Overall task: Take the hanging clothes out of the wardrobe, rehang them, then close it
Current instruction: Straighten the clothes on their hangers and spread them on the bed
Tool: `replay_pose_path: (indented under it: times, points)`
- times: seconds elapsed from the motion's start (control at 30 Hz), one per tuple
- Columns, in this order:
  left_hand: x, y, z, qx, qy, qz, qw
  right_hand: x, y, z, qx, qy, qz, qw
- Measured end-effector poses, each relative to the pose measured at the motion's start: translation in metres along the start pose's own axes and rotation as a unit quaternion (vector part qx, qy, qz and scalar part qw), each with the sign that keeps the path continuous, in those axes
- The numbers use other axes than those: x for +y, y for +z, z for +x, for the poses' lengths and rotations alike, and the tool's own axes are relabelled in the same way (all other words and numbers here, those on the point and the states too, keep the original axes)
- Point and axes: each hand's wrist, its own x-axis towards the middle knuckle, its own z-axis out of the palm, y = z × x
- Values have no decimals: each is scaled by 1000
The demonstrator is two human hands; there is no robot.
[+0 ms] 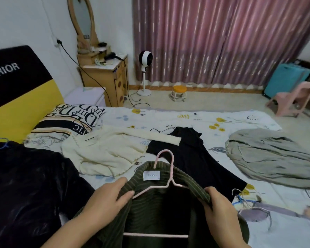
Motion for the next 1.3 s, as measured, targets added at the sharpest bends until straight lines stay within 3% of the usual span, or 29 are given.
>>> replay_pose_path:
  times: [0.17,0.27,0.47,0.73,0.93,1.17,1.3]
  points:
    - [37,-41,-47,-52,-9,-52,997,-25,-56,-39,12,-28,13,999]
    - [57,-56,-83,-46,2,-62,997,-35,-90,-67,46,-57,43,996]
    - [118,-74,-164,63,32,-17,997,-45,-158,-128,33,-104,66,992]
    - [170,-102,-259,158,37,-94,982,-44,-252,-202,16,-118,73,990]
    - [202,-141,-307,219,75,-88,969,-67,-294,-241,-7,-174,23,984]
    - [219,-178,-346,244,141,-106,954,-106,-331,-284,56,-206,21,977]
    - [214,-191,-355,230,175,-100,952,-125,-338,-315,133,-181,7,974]
